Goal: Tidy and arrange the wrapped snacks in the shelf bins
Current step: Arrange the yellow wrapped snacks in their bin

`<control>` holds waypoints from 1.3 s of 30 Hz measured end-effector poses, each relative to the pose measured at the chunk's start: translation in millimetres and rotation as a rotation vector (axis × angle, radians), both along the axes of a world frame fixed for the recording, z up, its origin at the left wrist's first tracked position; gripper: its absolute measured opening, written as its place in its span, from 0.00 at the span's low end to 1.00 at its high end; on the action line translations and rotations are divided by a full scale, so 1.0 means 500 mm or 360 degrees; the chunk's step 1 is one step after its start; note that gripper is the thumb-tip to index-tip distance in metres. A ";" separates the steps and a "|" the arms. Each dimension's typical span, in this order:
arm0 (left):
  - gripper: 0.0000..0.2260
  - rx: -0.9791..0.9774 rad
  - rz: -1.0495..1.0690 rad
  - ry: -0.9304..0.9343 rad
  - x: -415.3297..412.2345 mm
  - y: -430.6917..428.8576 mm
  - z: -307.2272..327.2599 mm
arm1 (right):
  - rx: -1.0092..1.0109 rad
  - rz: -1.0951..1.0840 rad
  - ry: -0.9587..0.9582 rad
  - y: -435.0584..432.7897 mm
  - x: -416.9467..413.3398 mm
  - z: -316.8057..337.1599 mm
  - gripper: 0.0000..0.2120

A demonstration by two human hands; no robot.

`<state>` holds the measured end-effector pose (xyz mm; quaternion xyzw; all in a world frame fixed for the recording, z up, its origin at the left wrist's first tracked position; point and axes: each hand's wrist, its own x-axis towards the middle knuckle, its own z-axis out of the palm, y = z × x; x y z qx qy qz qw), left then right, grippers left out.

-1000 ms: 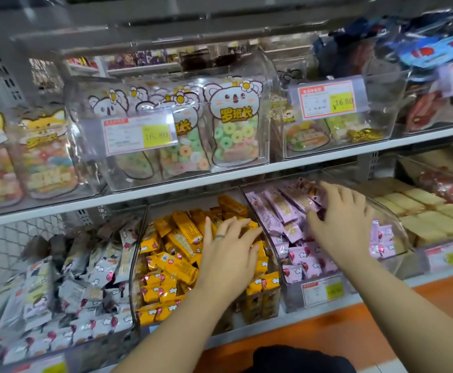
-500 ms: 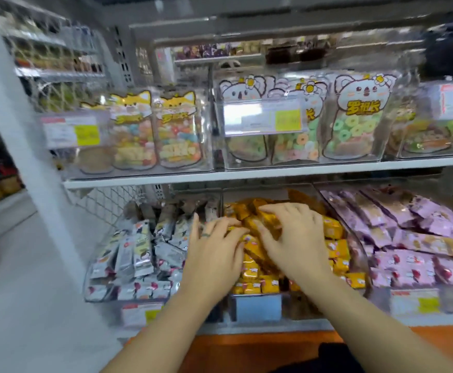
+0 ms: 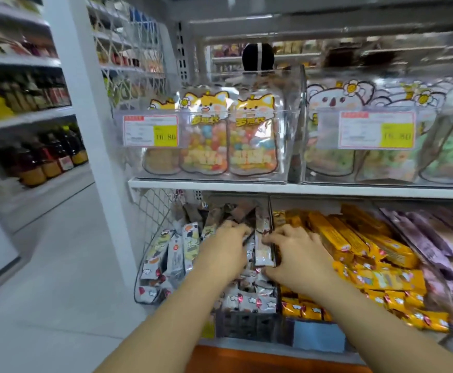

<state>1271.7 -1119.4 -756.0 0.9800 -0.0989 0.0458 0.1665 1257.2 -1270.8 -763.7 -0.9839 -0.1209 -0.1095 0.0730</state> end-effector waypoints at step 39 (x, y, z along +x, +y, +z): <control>0.11 0.0836 -0.0103 -0.0090 0.055 -0.086 0.007 | 0.1982 -0.0107 -0.0399 -0.044 -0.039 0.011 0.08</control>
